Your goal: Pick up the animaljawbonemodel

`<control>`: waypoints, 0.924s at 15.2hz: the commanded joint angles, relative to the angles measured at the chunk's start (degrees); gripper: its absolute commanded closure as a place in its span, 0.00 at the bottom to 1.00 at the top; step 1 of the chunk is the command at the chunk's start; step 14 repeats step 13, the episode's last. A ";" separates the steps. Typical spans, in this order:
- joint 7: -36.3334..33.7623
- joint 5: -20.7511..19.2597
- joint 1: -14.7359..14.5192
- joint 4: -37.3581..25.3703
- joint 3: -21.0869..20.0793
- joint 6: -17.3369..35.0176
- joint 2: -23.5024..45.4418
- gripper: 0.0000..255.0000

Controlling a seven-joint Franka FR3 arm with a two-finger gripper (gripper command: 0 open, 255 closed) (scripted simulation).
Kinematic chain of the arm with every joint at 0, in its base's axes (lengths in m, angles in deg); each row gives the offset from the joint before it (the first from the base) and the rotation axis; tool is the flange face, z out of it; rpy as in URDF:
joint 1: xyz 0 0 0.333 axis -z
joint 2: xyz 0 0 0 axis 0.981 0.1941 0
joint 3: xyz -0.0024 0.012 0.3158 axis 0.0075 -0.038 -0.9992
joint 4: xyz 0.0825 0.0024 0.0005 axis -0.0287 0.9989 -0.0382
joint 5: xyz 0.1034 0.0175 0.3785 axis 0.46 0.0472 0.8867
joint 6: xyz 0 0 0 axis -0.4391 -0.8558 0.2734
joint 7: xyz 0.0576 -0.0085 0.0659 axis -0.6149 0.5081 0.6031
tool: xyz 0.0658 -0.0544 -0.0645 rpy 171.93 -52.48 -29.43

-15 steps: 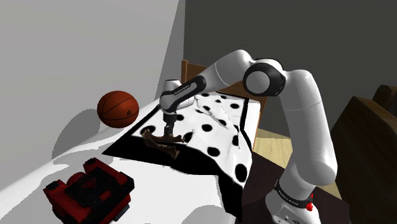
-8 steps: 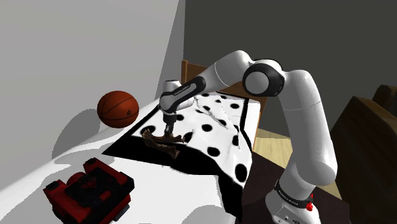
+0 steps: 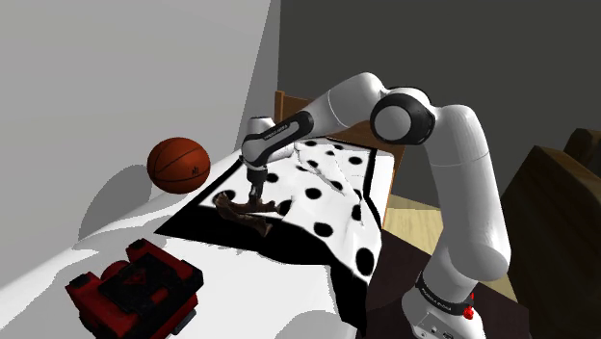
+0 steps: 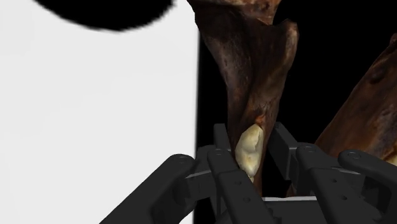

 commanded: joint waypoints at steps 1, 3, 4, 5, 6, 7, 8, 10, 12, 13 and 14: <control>-0.18 -0.09 -0.02 -0.21 0.04 -1.02 -0.85 1.00; -0.36 -0.19 -0.03 -0.49 0.08 -2.16 -1.72 1.00; -0.45 -0.24 -0.03 -0.64 0.10 -2.73 -2.15 1.00; -0.55 -0.29 -0.03 -0.81 0.12 -3.31 -2.57 1.00; -0.64 -0.34 -0.04 -0.98 0.14 -3.89 -2.98 1.00; -0.73 -0.38 -0.04 -1.17 0.16 -4.48 -3.38 1.00; -0.82 -0.43 -0.04 -1.38 0.18 -5.07 -3.77 1.00; -1.00 -0.53 -0.04 -1.82 0.21 -6.27 -4.53 1.00; -1.11 -0.58 -0.04 -2.09 0.23 -6.96 -4.96 1.00; -1.11 -0.58 -0.04 -2.10 0.23 -6.96 -4.96 1.00; -1.11 -0.58 -0.04 -2.10 0.23 -6.96 -4.96 1.00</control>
